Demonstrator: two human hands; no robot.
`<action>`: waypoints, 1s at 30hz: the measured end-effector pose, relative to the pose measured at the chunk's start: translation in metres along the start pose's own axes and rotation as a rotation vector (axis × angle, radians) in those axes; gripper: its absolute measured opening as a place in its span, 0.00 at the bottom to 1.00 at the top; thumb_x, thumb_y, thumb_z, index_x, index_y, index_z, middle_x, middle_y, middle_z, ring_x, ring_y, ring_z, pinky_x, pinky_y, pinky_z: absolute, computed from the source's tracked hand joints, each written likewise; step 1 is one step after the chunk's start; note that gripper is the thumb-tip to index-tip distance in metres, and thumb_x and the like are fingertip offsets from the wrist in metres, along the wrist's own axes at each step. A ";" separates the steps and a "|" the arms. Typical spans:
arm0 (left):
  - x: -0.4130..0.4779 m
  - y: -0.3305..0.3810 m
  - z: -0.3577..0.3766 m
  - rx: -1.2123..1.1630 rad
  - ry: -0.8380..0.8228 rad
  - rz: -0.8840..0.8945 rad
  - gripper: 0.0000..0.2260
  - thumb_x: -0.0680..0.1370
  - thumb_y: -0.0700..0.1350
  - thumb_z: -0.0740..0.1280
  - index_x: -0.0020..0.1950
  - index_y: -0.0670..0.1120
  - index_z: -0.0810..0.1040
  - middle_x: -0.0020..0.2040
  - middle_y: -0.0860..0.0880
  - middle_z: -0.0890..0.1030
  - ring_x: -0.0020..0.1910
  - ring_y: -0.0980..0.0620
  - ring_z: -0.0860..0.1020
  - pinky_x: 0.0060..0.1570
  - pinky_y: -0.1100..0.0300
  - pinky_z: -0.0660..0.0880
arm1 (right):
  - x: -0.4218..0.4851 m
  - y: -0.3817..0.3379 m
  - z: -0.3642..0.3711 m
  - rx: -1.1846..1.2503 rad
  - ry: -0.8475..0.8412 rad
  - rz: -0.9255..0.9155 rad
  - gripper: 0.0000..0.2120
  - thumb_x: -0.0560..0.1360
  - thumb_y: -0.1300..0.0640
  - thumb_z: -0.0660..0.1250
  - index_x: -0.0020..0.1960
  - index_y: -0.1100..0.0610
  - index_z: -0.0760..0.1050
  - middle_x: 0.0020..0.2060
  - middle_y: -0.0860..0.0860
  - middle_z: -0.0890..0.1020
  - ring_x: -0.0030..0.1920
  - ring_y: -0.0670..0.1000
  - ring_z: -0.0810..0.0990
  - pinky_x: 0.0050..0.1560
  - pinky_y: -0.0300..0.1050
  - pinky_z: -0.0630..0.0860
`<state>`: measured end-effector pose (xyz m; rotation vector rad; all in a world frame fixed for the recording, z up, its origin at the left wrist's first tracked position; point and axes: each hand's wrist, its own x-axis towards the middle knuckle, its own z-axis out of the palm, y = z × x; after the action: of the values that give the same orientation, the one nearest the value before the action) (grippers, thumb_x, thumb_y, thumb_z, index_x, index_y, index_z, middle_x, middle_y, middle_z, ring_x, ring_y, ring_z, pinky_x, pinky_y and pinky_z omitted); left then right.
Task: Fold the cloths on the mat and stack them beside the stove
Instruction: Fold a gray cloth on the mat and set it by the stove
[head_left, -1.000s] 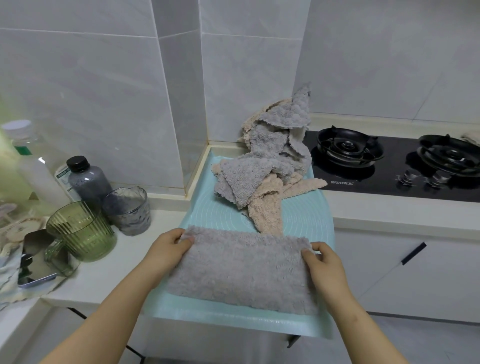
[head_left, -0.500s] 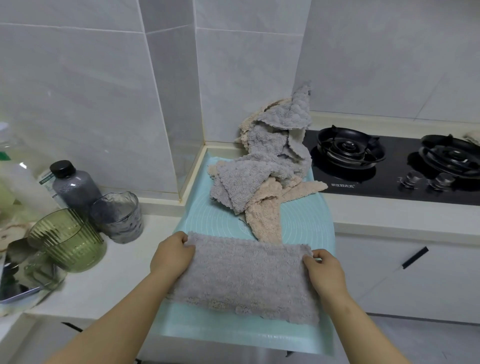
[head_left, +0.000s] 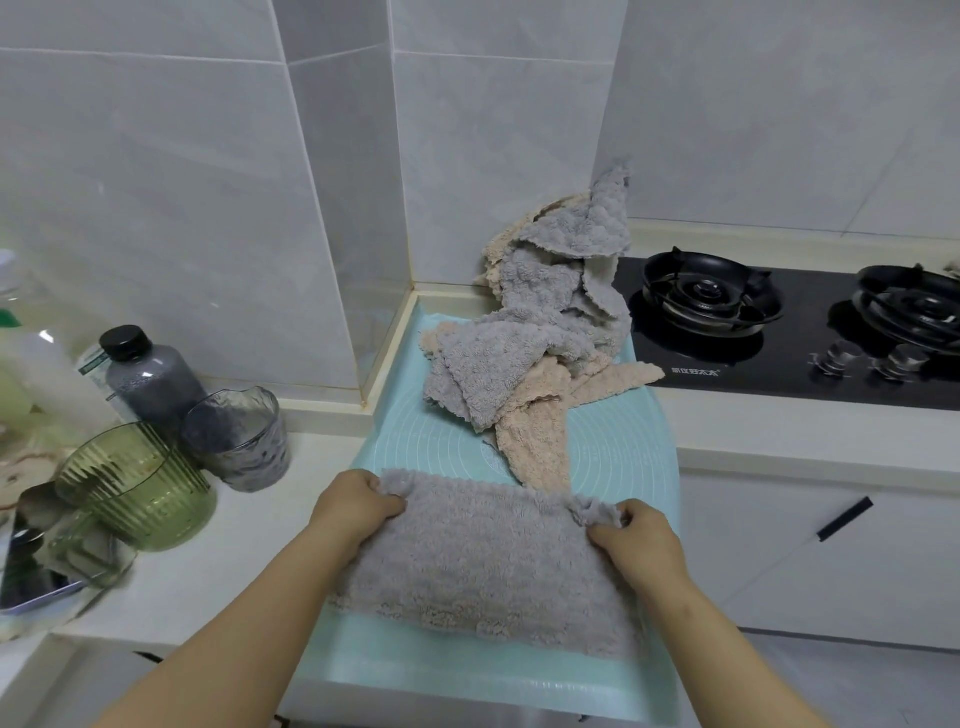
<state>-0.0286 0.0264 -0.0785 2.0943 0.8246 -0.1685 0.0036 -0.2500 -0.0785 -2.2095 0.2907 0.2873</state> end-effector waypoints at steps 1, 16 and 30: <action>-0.001 0.000 -0.001 -0.051 -0.012 0.013 0.09 0.71 0.44 0.71 0.39 0.43 0.72 0.36 0.44 0.74 0.34 0.48 0.72 0.35 0.58 0.66 | -0.001 0.001 -0.001 0.049 0.016 -0.005 0.07 0.71 0.61 0.67 0.37 0.57 0.69 0.33 0.51 0.75 0.33 0.50 0.71 0.32 0.42 0.65; -0.016 -0.008 0.013 -0.004 0.313 0.215 0.07 0.79 0.41 0.60 0.55 0.43 0.67 0.48 0.45 0.75 0.48 0.42 0.74 0.45 0.53 0.69 | 0.003 0.000 -0.002 0.225 0.083 0.022 0.13 0.79 0.57 0.58 0.62 0.57 0.68 0.45 0.51 0.75 0.39 0.49 0.73 0.38 0.43 0.67; -0.044 -0.027 0.052 0.740 0.082 0.582 0.38 0.67 0.61 0.30 0.76 0.56 0.50 0.78 0.51 0.49 0.77 0.50 0.43 0.68 0.53 0.31 | -0.021 0.010 -0.009 -0.054 -0.079 0.012 0.10 0.72 0.51 0.67 0.42 0.59 0.74 0.38 0.51 0.80 0.39 0.51 0.79 0.36 0.43 0.73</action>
<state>-0.0704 -0.0240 -0.1123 2.9600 0.1542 -0.0738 -0.0182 -0.2614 -0.0742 -2.2435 0.2559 0.3924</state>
